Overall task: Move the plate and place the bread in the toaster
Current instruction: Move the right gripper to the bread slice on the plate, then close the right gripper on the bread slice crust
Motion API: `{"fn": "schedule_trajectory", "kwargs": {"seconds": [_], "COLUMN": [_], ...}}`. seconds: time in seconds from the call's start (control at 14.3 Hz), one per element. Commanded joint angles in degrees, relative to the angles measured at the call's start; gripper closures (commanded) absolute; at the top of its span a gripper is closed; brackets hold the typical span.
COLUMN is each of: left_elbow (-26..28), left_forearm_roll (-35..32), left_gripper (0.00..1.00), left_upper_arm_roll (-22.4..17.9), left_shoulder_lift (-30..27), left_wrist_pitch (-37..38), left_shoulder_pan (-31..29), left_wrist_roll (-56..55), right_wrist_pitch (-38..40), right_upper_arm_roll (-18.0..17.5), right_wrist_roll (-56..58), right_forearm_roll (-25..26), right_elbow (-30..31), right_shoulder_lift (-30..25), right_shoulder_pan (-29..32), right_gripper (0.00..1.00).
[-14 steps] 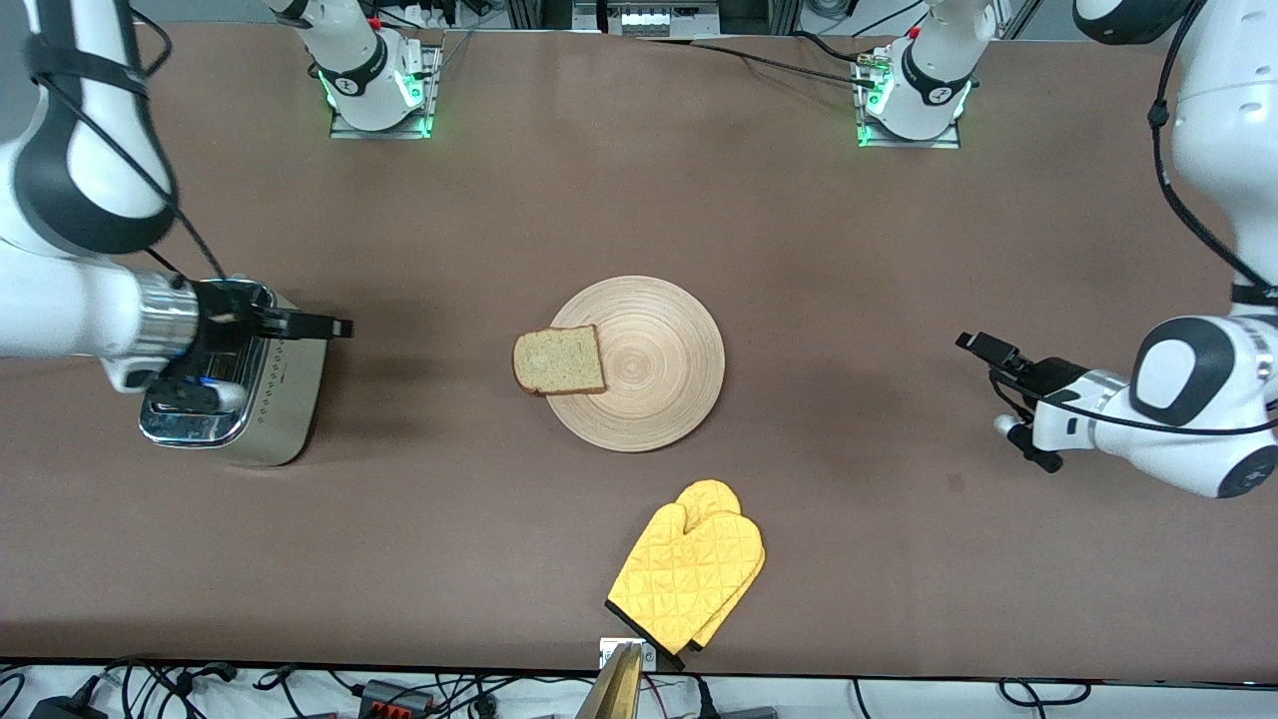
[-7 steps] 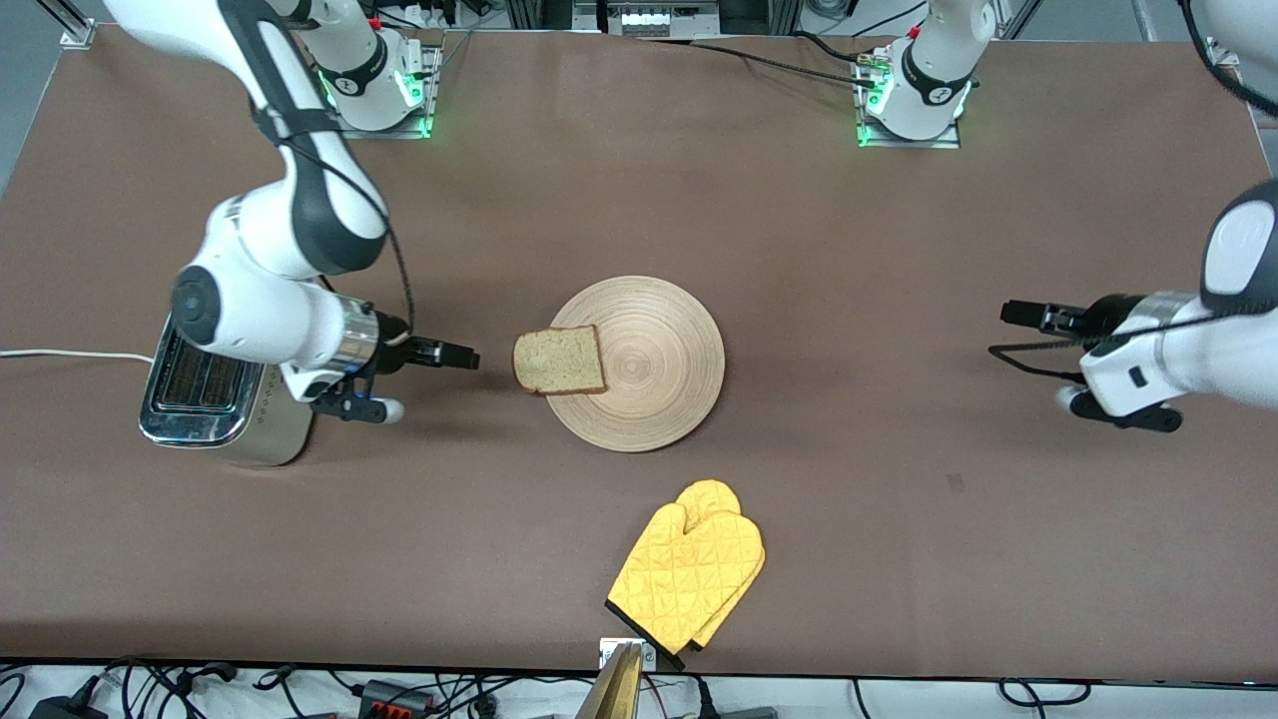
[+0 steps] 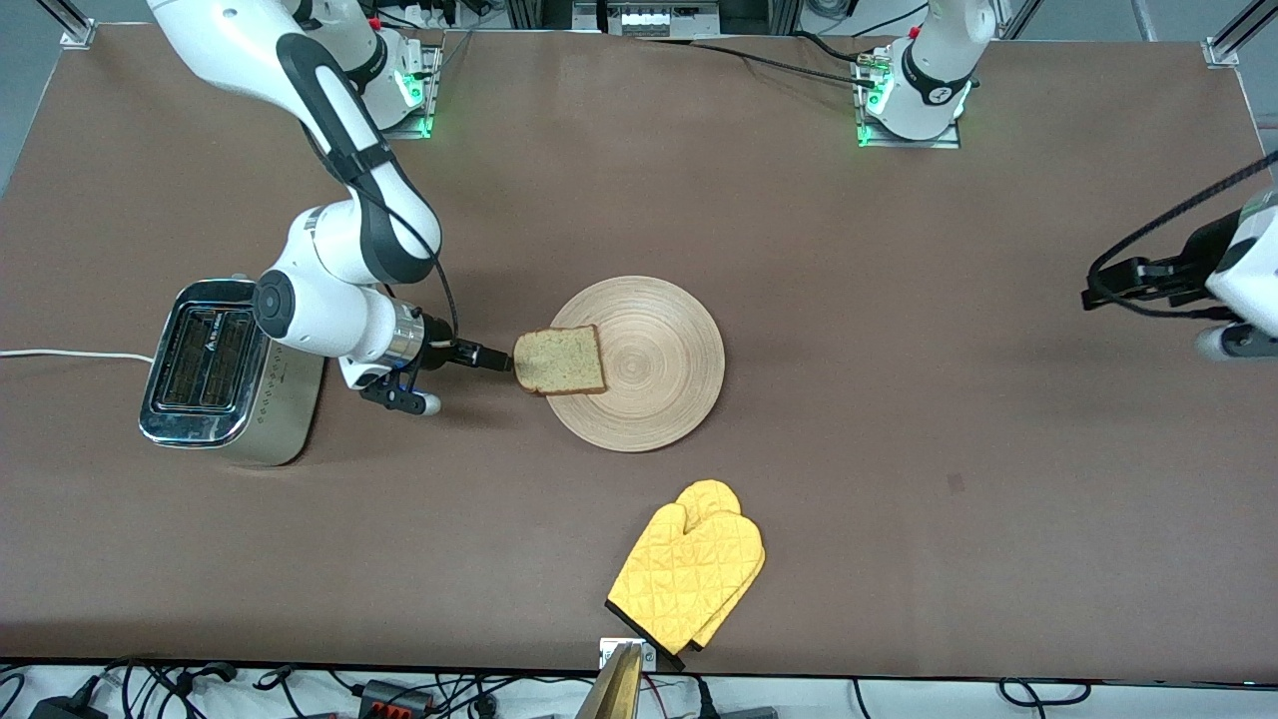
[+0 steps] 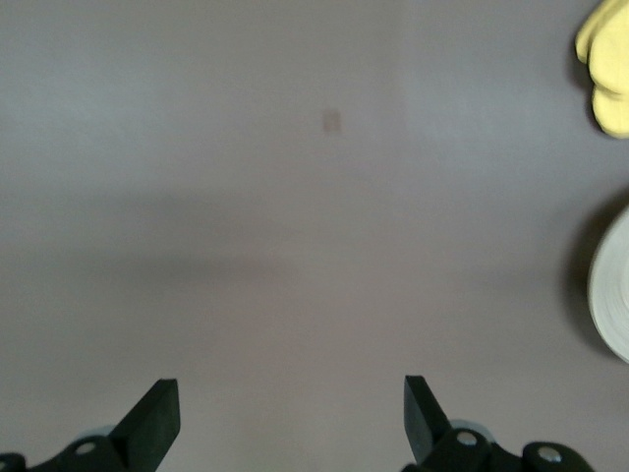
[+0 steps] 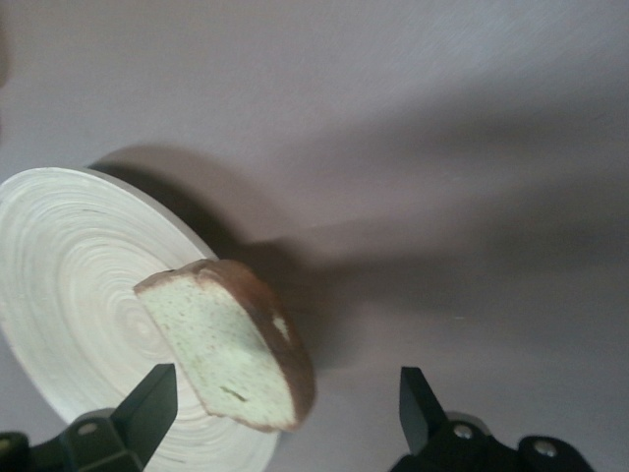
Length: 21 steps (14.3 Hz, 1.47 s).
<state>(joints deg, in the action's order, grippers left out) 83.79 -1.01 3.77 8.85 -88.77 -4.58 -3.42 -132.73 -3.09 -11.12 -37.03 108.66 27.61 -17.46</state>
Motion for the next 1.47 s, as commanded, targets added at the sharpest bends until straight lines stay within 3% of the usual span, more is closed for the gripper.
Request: {"fn": "schedule_trajectory", "kwargs": {"seconds": [0.0, 0.14, 0.56, 0.7, 0.77, 1.19, 1.4], "left_elbow": [13.66, 15.26, 12.1, 12.02, 12.01, 12.01, 11.93], "left_forearm_roll": [0.74, 0.74, 1.27, 1.18, 1.18, 1.18, 1.18], "left_gripper": [0.0, 0.0, 0.0, 0.0, 0.0, 0.0, 0.0], "left_upper_arm_roll": [-3.6, -3.6, -2.98, -1.67, -1.31, -0.17, -0.17], "left_shoulder_lift": [-11.11, -12.8, -11.4, -11.4, -11.49, -11.75, -11.75], "left_wrist_pitch": [-6.15, -5.54, -4.31, -4.39, -4.31, -4.3, -4.3], "left_shoulder_pan": [3.87, 4.67, 4.84, 4.84, 4.84, 4.32, 4.14], "left_wrist_roll": [0.43, 0.51, 0.69, 0.6, 0.52, 0.69, 0.6], "right_wrist_pitch": [-2.35, -3.05, -7.54, -7.54, -7.37, -4.64, -4.55], "right_upper_arm_roll": [0.02, 0.02, 0.02, -0.07, 0.01, 0.19, 0.19], "right_wrist_roll": [3.47, 3.64, 3.65, 3.39, 3.03, 3.03, 3.03], "right_forearm_roll": [-4.63, -4.63, -4.8, -4.81, -4.81, -4.81, -4.81], "right_elbow": [0.32, 0.06, 0.06, -0.03, -0.11, -0.2, -0.2], "right_shoulder_lift": [1.83, 3.06, 5.09, 4.91, 4.65, 2.8, 2.45], "right_shoulder_pan": [-1.26, -2.31, -4.77, -4.77, -4.69, -3.11, -3.1], "right_gripper": [0.0, 0.0, 0.01, 0.33, 0.45, 0.62, 0.78]}}
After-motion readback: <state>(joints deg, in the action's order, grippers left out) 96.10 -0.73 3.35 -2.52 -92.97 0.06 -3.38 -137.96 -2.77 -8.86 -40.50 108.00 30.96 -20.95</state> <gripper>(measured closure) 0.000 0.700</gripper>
